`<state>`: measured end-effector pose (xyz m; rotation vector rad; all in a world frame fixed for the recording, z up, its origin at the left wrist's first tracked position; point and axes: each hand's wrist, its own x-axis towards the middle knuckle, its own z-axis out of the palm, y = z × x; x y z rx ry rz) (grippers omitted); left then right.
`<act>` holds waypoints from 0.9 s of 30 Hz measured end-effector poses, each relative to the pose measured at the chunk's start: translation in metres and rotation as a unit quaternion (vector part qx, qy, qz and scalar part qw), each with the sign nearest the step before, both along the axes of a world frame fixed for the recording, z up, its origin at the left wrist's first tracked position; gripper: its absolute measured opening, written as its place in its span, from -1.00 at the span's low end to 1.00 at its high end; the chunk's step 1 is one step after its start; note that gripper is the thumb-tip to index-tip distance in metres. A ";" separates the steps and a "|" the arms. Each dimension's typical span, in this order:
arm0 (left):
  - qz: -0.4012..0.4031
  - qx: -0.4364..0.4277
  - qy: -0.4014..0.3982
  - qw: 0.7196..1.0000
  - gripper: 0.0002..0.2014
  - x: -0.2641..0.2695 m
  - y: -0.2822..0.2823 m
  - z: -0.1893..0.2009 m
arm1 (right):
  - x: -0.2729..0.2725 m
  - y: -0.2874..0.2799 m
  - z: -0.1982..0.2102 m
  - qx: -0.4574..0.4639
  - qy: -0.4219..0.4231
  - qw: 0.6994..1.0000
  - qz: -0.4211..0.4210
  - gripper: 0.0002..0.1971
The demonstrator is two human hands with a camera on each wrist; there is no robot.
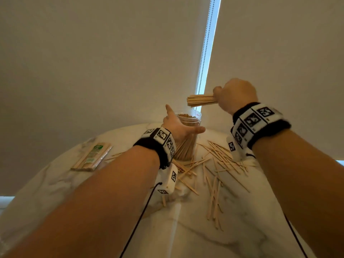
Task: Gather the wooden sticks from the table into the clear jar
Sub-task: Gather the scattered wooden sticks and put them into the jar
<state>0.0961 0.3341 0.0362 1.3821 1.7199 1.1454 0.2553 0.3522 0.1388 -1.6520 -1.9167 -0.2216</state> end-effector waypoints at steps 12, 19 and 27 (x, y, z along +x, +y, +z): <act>0.036 0.073 -0.018 0.997 0.15 0.002 0.012 -0.027 | -0.069 0.031 -0.020 -0.041 -0.329 0.937 0.110 -0.66; 0.049 0.085 -0.008 0.995 0.15 0.003 0.008 -0.030 | -0.071 0.033 -0.008 -0.016 -0.329 0.934 0.141 -0.75; 0.045 0.085 -0.011 0.995 0.11 0.001 0.009 -0.031 | -0.094 0.031 -0.016 -0.154 -0.313 0.924 0.153 -0.75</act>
